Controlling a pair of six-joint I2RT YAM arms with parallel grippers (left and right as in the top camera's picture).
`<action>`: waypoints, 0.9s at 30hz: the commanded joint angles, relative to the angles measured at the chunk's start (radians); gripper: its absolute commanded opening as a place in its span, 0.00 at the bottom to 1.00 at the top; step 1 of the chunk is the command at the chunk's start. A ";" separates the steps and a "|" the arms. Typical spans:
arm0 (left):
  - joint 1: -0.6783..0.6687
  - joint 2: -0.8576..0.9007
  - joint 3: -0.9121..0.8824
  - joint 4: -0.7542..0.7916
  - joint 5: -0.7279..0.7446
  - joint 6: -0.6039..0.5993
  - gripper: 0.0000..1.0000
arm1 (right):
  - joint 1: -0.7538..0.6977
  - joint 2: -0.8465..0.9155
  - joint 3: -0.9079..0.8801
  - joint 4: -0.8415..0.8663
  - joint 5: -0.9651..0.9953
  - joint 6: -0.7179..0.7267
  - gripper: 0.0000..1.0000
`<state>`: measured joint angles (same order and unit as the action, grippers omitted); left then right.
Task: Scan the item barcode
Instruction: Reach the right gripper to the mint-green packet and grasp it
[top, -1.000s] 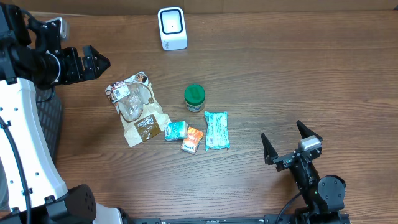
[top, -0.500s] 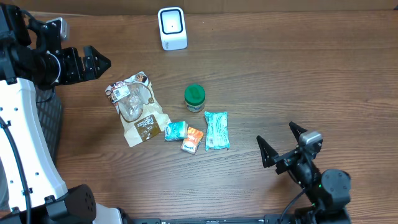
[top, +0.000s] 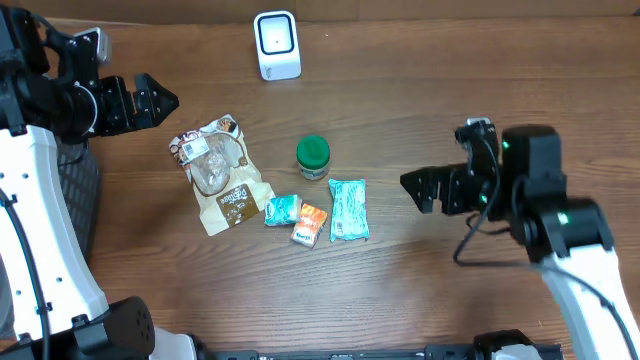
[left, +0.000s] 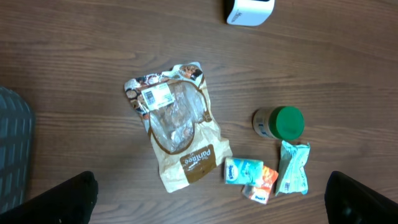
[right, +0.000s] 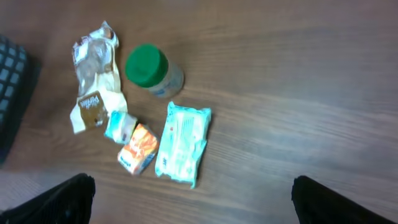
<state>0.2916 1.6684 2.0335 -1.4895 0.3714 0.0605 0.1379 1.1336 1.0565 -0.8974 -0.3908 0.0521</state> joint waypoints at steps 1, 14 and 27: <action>0.001 -0.013 0.015 0.002 0.014 0.022 0.99 | -0.002 0.127 0.044 0.086 -0.221 0.004 1.00; 0.001 -0.013 0.015 0.002 0.014 0.022 0.99 | 0.243 0.482 0.044 0.324 -0.116 0.292 0.30; 0.001 -0.013 0.015 0.002 0.014 0.022 1.00 | 0.467 0.670 0.043 0.452 0.087 0.584 0.11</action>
<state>0.2916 1.6684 2.0335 -1.4895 0.3717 0.0605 0.5873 1.7927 1.0756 -0.4416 -0.3889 0.5560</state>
